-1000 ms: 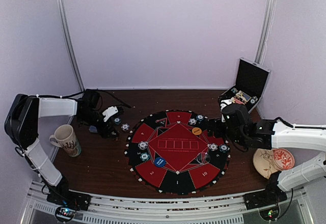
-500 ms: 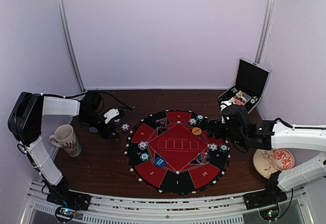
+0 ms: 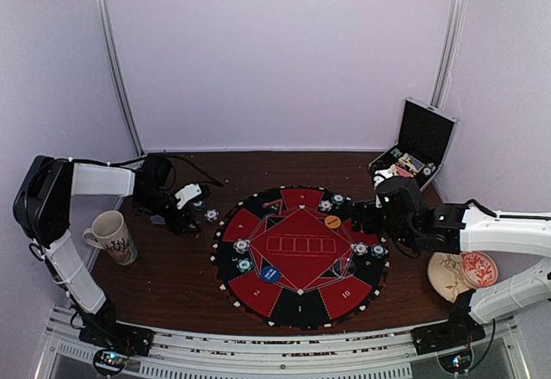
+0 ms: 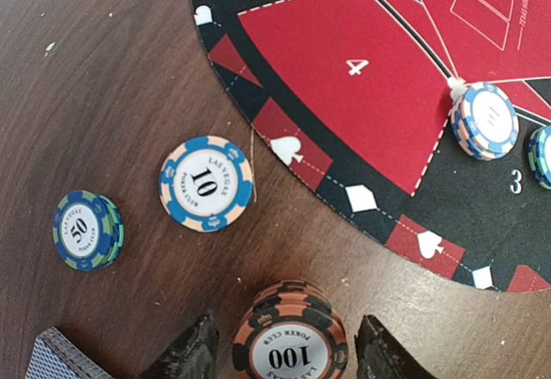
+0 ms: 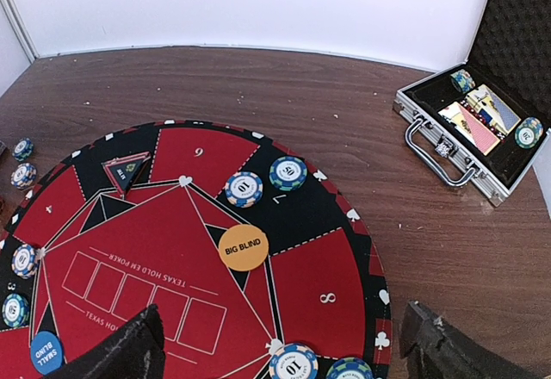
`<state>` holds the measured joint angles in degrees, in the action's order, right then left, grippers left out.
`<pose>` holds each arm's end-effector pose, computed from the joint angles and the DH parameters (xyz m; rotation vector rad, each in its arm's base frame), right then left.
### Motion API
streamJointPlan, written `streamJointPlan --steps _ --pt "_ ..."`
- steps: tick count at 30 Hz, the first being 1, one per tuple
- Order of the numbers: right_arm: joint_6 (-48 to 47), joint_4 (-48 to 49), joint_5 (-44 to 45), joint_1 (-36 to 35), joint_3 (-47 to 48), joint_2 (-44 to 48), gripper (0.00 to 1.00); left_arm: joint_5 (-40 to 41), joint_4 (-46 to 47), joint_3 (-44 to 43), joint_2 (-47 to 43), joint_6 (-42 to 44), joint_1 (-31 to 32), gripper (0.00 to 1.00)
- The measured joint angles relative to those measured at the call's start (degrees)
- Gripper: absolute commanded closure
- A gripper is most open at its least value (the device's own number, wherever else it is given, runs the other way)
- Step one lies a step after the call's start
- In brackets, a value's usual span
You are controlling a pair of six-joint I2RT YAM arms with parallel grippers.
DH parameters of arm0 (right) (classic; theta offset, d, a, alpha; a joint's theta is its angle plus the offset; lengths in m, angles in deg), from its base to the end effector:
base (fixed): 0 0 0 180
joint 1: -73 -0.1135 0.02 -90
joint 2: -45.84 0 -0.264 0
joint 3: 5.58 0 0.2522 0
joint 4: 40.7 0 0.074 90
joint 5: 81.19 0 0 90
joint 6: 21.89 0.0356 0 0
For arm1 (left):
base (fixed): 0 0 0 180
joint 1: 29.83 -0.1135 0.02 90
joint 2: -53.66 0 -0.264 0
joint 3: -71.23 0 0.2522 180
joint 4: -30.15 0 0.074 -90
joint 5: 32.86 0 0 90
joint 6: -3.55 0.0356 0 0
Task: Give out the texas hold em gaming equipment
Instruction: Pick up the pile of poker chips from the pile of poker chips.
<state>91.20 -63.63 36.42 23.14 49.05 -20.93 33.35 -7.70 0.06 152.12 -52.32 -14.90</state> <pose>0.1730 0.1796 0.2424 -0.2248 2.1017 0.2336 0.3130 -0.0983 0.1623 1.1955 2.3273 -0.4468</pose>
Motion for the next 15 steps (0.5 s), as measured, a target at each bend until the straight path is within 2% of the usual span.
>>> streamJointPlan --steps 8,15 --pt "0.0 0.0 0.52 0.0 0.0 0.0 0.04 0.42 -0.02 0.02 0.0 0.09 0.0 0.44" --pt "0.0 0.0 0.74 0.0 0.0 0.0 0.04 0.39 -0.39 0.02 -0.09 0.44 0.0 0.56"
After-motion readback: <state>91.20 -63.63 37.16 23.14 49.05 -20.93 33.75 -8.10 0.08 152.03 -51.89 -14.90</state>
